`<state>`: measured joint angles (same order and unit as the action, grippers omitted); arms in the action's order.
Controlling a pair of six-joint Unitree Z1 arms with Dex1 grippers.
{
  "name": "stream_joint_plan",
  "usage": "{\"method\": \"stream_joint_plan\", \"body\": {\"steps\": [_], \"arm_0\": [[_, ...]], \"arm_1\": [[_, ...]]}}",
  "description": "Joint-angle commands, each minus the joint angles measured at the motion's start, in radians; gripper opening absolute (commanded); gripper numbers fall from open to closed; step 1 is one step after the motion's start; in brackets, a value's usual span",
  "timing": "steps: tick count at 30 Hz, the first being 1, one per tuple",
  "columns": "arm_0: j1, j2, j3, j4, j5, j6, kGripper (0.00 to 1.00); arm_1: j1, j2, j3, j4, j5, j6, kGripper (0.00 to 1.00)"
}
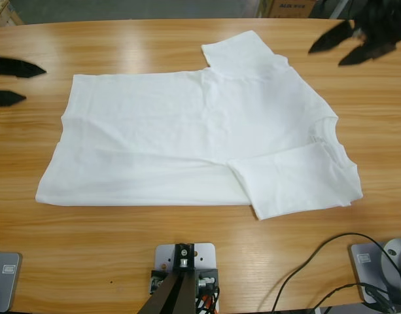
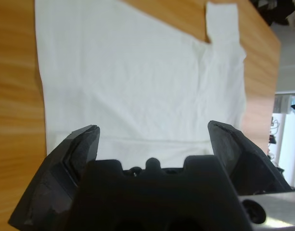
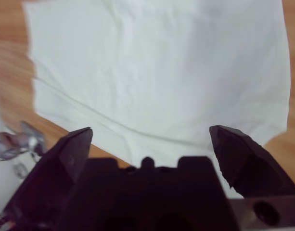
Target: Fold clothes
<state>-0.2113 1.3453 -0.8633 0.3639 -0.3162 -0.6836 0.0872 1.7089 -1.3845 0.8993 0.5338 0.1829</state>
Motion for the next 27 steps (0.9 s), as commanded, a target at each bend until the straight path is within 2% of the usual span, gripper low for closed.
{"method": "stream_joint_plan", "body": {"steps": [1,11,15,21,24,27], "arm_0": [[0.12,0.174,-0.103,0.031,-0.04,0.041,0.876],[0.26,0.45,-0.283,0.009,-0.123,0.055,0.872],[0.268,0.558,-0.353,0.018,-0.177,0.069,0.867],[0.265,0.631,-0.355,0.057,-0.2,0.087,0.855],[0.267,0.639,-0.356,0.099,-0.184,0.11,0.821],[0.273,0.661,-0.356,0.124,-0.158,0.135,0.821]], "arm_1": [[-0.072,0.182,-0.209,0.016,0.175,-0.022,0.996],[-0.072,0.276,-0.264,0.029,0.209,-0.057,0.991],[-0.072,0.282,-0.259,0.029,0.205,-0.077,0.991],[-0.072,0.272,-0.257,0.032,0.159,-0.086,0.991],[-0.066,0.255,-0.254,0.034,0.091,-0.085,0.991],[-0.064,0.256,-0.253,0.035,0.079,-0.086,0.991]]}}
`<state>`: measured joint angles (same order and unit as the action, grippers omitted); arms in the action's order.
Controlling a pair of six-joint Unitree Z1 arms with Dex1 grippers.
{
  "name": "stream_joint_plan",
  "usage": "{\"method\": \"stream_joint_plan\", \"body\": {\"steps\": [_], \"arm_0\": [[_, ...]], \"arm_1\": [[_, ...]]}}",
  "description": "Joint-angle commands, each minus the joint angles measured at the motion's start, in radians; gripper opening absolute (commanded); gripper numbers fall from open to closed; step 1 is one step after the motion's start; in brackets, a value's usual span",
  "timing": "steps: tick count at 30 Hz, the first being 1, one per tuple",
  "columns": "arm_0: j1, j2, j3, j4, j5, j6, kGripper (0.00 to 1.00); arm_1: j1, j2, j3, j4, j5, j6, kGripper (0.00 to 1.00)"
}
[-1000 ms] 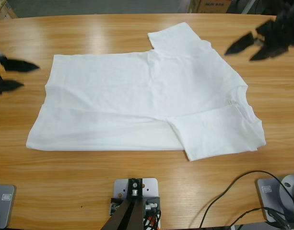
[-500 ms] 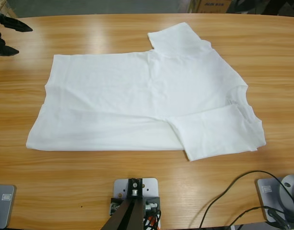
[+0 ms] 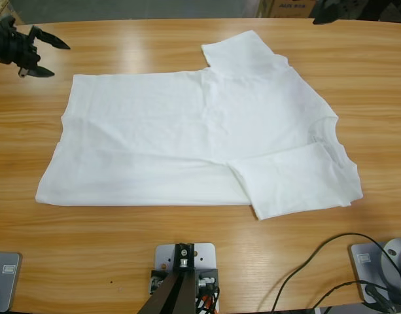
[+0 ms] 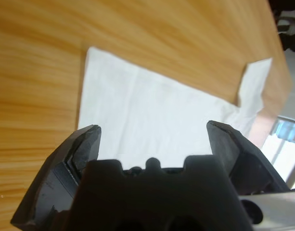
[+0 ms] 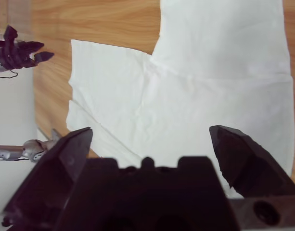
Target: Fold clothes
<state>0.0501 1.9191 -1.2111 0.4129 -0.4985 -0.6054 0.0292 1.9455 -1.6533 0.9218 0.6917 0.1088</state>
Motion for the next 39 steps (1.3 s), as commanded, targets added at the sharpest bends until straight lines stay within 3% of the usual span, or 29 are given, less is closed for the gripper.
{"method": "stream_joint_plan", "body": {"steps": [1,8,18,39], "arm_0": [[0.013,0.095,-0.009,0.079,0.034,0.064,0.821],[0.021,0.132,-0.036,0.086,0.067,0.086,0.826],[-0.043,0.207,-0.194,0.168,0.096,0.088,0.826],[-0.017,0.32,-0.266,0.186,0.091,0.087,0.826]], "arm_1": [[-0.006,0.019,0.017,0.012,-0.081,-0.012,0.994],[-0.006,-0.001,0.037,0.012,-0.083,-0.014,0.996],[-0.006,-0.011,0.049,0.012,-0.087,-0.017,0.995],[-0.006,0.01,0.064,0.011,-0.096,-0.035,0.996]]}}
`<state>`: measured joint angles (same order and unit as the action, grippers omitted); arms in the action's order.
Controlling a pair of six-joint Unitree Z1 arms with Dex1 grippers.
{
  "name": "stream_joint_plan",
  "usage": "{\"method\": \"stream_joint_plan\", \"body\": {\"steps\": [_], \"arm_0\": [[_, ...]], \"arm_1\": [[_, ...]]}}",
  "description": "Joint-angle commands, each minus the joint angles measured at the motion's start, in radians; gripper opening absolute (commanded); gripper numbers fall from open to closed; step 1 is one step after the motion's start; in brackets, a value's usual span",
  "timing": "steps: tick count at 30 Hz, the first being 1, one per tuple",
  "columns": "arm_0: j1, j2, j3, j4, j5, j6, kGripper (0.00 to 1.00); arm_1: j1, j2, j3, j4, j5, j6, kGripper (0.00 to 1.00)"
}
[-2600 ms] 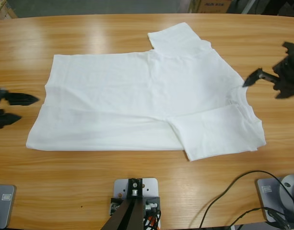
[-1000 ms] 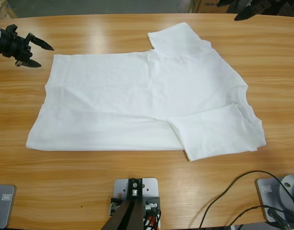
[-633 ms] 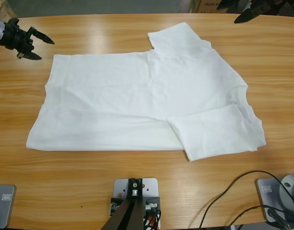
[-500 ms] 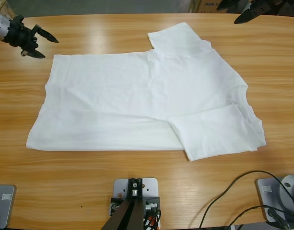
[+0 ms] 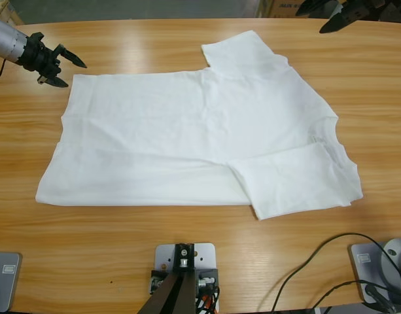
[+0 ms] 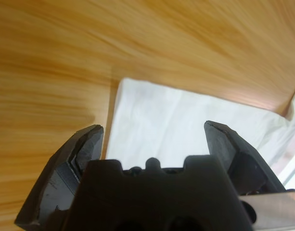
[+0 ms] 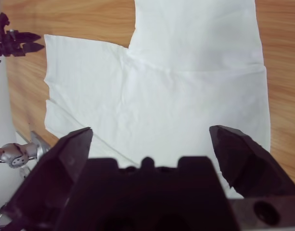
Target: Fold clothes
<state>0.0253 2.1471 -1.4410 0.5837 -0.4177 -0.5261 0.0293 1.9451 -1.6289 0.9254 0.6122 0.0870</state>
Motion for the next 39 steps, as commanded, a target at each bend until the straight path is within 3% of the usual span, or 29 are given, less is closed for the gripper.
{"method": "stream_joint_plan", "body": {"steps": [1,16,21,25,27,30,31,32,39], "arm_0": [[0.007,0.096,-0.044,0.019,0.01,0.008,0.825],[-0.031,0.128,-0.093,0.089,-0.012,0.008,0.819],[-0.048,0.128,-0.088,0.094,-0.012,0.008,0.609],[-0.042,0.128,-0.089,0.094,-0.012,0.008,0.362],[-0.039,0.128,-0.088,0.095,-0.012,0.009,0.347],[-0.039,0.126,-0.087,0.099,-0.012,0.012,0.186],[-0.039,0.126,-0.087,0.099,-0.012,0.014,0.056],[-0.039,0.126,-0.087,0.1,-0.012,0.016,0.0],[-0.044,0.123,-0.087,0.107,-0.012,0.032,0.0]], "arm_1": [[-0.007,0.011,0.04,0.007,-0.017,-0.013,0.996],[-0.006,0.019,0.043,0.004,-0.019,-0.015,0.996],[-0.007,0.01,0.05,0.004,-0.019,-0.015,0.996],[-0.008,0.002,0.058,0.004,-0.019,-0.019,0.991],[-0.008,0.002,0.06,0.004,-0.019,-0.021,0.991],[-0.008,0.005,0.06,0.003,-0.019,-0.021,0.991],[-0.008,0.006,0.06,0.002,-0.019,-0.021,0.991],[-0.008,0.008,0.061,0.001,-0.019,-0.021,0.991],[-0.008,0.008,0.06,0.001,-0.019,-0.021,0.989]]}}
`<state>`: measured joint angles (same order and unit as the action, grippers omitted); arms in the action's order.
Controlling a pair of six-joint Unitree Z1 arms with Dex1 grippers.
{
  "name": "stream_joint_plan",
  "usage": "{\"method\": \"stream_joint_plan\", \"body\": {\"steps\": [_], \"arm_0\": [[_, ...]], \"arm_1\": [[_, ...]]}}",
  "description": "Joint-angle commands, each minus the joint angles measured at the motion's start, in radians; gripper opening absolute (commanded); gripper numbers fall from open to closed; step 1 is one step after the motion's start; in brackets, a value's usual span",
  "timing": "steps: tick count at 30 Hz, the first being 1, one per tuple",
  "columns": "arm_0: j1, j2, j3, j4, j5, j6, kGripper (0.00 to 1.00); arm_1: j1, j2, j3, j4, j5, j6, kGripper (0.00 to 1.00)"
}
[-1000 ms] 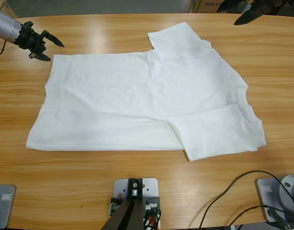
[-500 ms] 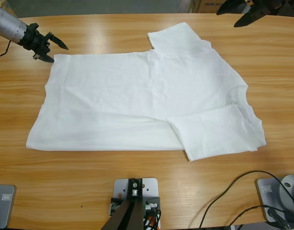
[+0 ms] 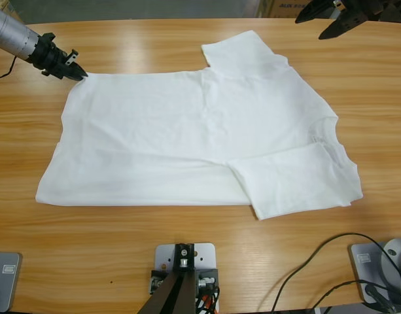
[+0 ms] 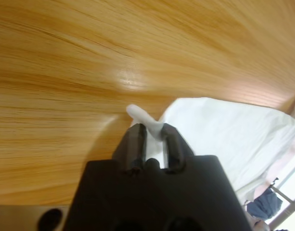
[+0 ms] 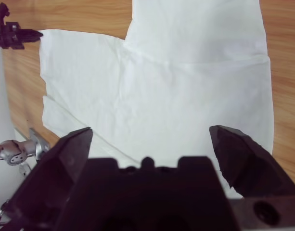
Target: Fold clothes
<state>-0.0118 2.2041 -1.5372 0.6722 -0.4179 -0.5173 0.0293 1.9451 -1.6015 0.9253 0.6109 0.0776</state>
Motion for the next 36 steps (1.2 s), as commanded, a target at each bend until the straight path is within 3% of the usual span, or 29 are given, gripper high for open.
{"method": "stream_joint_plan", "body": {"steps": [1,10,17,24,36], "arm_0": [[-0.007,0.065,0.009,0.02,-0.012,0.024,0.0],[-0.01,0.046,0.009,0.043,-0.012,0.044,0.0],[-0.019,0.011,0.011,0.079,-0.012,0.066,0.0],[-0.036,-0.021,0.01,0.093,-0.012,0.066,0.0],[-0.067,-0.018,0.005,0.095,-0.012,0.064,0.0]], "arm_1": [[-0.008,0.008,0.032,0.0,-0.017,-0.012,0.987],[-0.076,0.03,-0.018,-0.008,0.018,-0.004,0.991],[-0.129,0.195,-0.189,0.032,0.059,0.001,0.996],[-0.12,0.4,-0.413,0.163,0.082,-0.015,0.998],[0.011,0.716,-0.959,0.49,0.068,-0.092,0.991]]}}
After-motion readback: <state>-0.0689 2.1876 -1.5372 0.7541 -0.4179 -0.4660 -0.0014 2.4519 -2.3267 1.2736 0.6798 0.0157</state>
